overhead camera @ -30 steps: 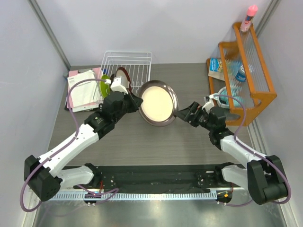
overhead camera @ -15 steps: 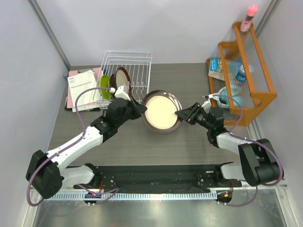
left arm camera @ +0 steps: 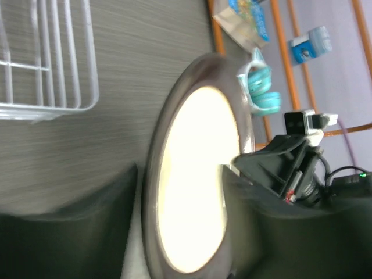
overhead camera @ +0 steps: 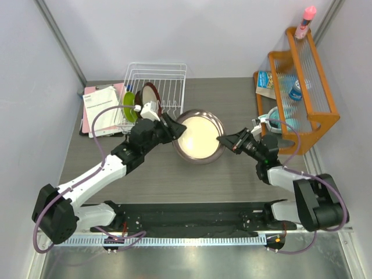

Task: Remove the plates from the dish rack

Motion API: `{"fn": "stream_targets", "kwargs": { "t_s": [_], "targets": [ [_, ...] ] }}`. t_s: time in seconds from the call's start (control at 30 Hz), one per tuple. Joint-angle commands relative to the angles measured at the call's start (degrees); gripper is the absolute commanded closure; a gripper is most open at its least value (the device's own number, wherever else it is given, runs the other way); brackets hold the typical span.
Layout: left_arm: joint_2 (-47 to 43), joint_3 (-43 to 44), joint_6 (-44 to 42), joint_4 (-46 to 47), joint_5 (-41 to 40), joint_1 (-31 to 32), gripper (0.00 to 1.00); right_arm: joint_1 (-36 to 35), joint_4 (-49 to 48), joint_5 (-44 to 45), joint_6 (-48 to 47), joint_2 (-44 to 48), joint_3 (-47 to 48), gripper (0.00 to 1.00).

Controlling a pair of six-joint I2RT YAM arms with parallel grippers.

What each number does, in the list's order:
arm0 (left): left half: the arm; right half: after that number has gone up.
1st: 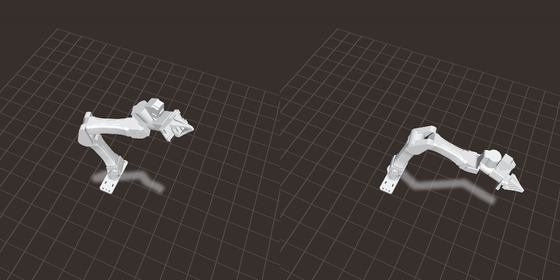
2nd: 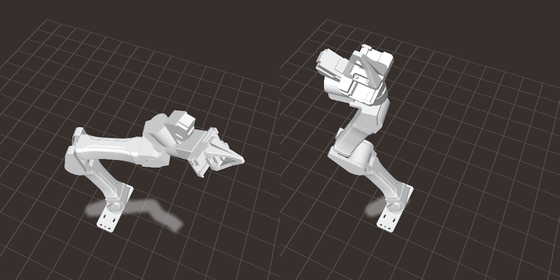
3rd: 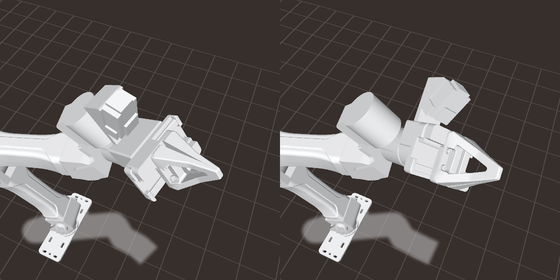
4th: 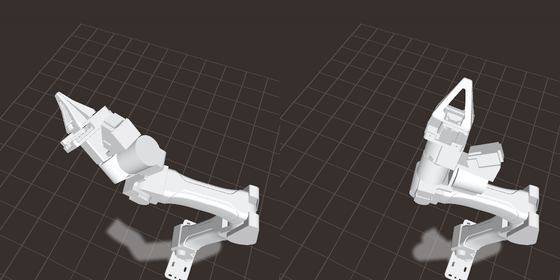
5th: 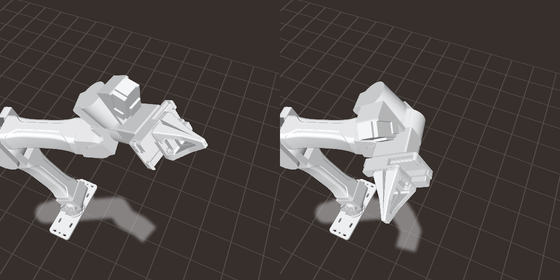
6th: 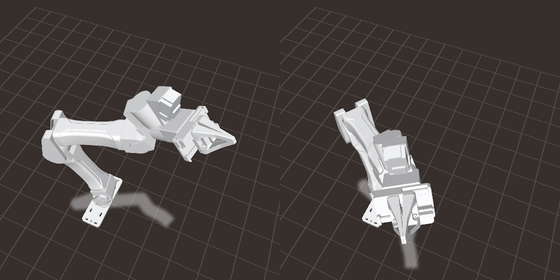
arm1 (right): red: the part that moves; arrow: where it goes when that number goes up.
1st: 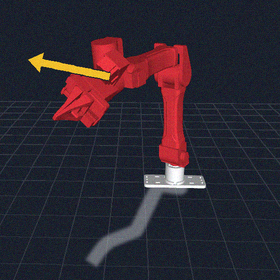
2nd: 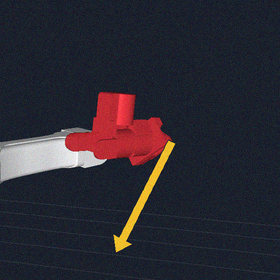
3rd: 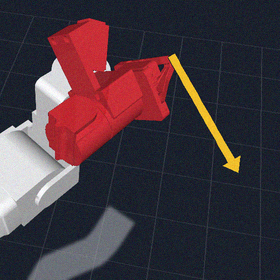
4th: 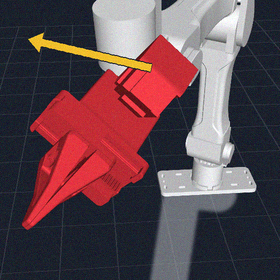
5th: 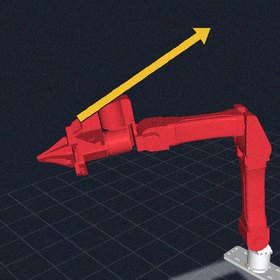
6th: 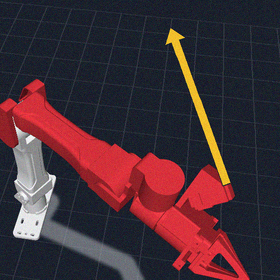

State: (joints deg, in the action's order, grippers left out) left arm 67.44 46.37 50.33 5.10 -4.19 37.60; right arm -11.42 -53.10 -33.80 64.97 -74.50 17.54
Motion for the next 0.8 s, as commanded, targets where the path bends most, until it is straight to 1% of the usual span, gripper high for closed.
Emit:
{"fn": "stream_targets", "kwargs": {
  "t_s": [0.0, 0.03, 0.07, 0.13, 0.17, 0.2, 0.23, 0.27, 0.3, 0.33, 0.37, 0.43, 0.47, 0.53, 0.63, 0.77],
  "targets": [
    [-0.73, 3.73, -2.59, 6.51, 1.64, 0.8, 0.28, 0.34, 13.93, 0.82, -9.57, 12.16, 3.01, 0.99],
    [-0.82, 3.82, -3.3, 4.58, 0.94, 0.8, 0.23, 0.43, 19.3, 4.67, -12.03, 14.36, 4.07, 0.99],
    [-0.99, 4.16, -4.78, 3.61, -0.55, 0.89, 0.18, 0.43, 28.66, 6.45, -16.67, 19.08, 5.12, 0.99],
    [-1.61, 4.34, -6.29, 0.98, -2.31, 0.89, 0.15, 1.75, 34.35, 8.74, -19.08, 22.8, 7.15, 0.99],
    [-1.87, 4.6, -7.25, -0.08, -3.54, 0.89, 0.12, 2.19, 40.3, 10.32, -21.0, 24.21, 8.03, 0.99],
    [-2.66, 4.69, -7.87, -1.83, -5.98, 0.89, 0.12, 2.89, 42.79, 11.2, -22.16, 26.49, 9.6, 0.99],
    [-3.1, 4.78, -8.74, -2.46, -7.14, 0.8, 0.11, 3.24, 45.17, 12.08, -23.12, 27.29, 10.49, 0.99],
    [-3.54, 4.78, -9.97, -3.16, -8.63, 0.89, 0.09, 3.77, 49.72, 13.57, -24.79, 28.0, 11.19, 0.99],
    [-4.5, 4.96, -10.94, -4.56, -11.26, 0.8, 0.08, 4.3, 51.5, 14.11, -25.5, 29.05, 12.24, 0.99],
    [-5.12, 5.05, -11.82, -4.92, -12.94, 0.89, 0.08, 5.26, 52.74, 14.46, -25.94, 29.15, 12.6, 0.99],
    [-5.56, 5.48, -12.61, -6.49, -14.78, 0.89, 0.06, 5.88, 56.58, 14.81, -26.38, 28.97, 13.04, 0.99],
    [-6.79, 6.18, -15.51, -8.61, -19.69, 0.89, 0.04, 7.02, 58.98, 16.39, -28.14, 28.27, 14.01, 0.99],
    [-7.14, 6.54, -16.74, -9.23, -20.94, 0.89, 0.03, 7.29, 61.34, 16.83, -28.67, 27.92, 14.27, 0.99],
    [-8.02, 7.06, -19.82, -10.37, -24.36, 0.89, 0.02, 8.08, 62.85, 16.84, -29.11, 26.78, 14.28, 0.99],
    [-8.9, 7.42, -21.93, -11.61, -27.79, 0.89, 0.01, 8.52, 62.95, 16.14, -29.11, 25.72, 12.96, 0.99],
    [-8.99, 6.81, -23.52, -10.9, -29.03, 0.8, 0.0, 8.78, 61.55, 15.43, -29.46, 23.79, 11.47, 0.99]
  ]
}}
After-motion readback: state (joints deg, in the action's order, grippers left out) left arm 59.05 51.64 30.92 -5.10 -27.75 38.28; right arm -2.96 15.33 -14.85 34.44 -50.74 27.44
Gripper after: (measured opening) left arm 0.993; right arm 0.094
